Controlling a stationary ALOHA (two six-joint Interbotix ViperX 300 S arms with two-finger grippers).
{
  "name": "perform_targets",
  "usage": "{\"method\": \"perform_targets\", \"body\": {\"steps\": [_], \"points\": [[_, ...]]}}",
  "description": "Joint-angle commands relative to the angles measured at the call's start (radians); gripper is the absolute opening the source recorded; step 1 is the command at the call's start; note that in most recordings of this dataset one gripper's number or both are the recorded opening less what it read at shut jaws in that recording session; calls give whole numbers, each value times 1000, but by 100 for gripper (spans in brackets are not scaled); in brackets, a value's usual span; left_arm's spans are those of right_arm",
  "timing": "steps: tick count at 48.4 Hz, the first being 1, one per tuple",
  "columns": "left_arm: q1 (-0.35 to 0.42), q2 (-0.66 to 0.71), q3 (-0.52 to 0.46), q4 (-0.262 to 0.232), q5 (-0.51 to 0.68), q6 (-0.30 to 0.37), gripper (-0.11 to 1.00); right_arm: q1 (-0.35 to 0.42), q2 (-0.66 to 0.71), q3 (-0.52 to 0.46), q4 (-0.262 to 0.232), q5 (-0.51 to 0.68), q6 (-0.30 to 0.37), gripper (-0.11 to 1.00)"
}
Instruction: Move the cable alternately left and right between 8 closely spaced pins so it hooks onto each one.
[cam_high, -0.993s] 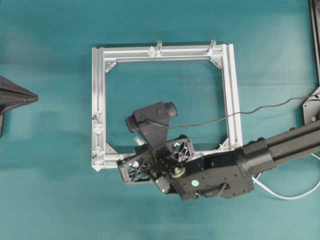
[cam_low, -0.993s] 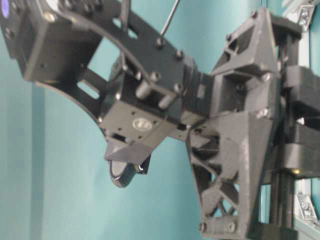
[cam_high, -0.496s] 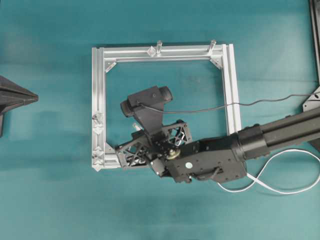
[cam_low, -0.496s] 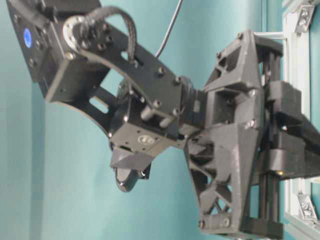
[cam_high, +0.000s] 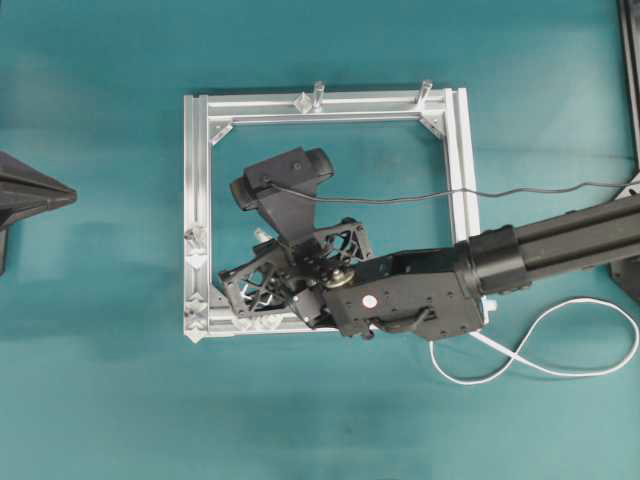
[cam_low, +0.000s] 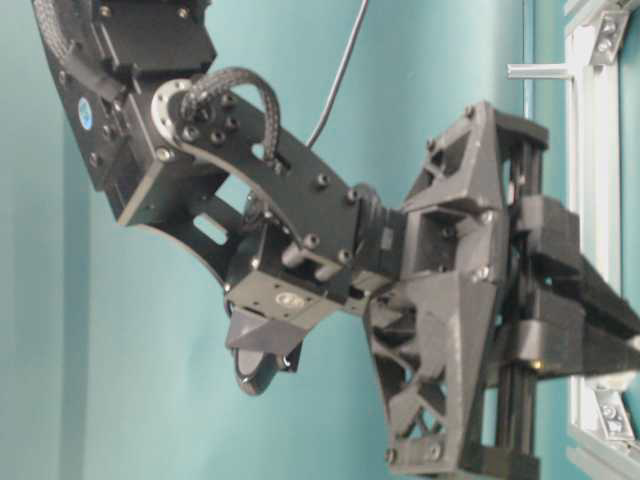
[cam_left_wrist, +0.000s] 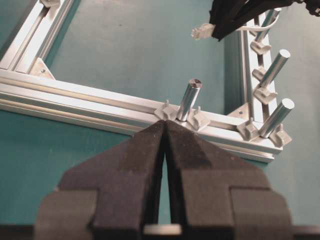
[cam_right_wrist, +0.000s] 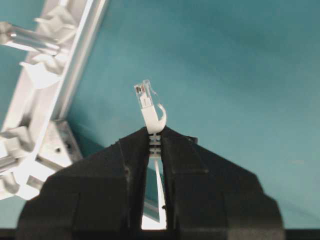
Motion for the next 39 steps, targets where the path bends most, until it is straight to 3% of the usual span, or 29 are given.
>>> {"method": "perform_targets", "body": {"steps": [1, 12, 27, 39], "points": [[-3, 8, -12, 3, -6, -8, 0, -17, -32, -18, -8, -38, -3, 9], [-3, 8, -11, 3, -9, -8, 0, -37, -6, -54, -8, -114, -5, 9], [-3, 8, -11, 3, -9, -8, 0, -37, 64, -158, -8, -110, -41, 9], [-3, 8, -11, 3, -9, -8, 0, -35, 71, -169, 0, -115, -46, 9]]}}
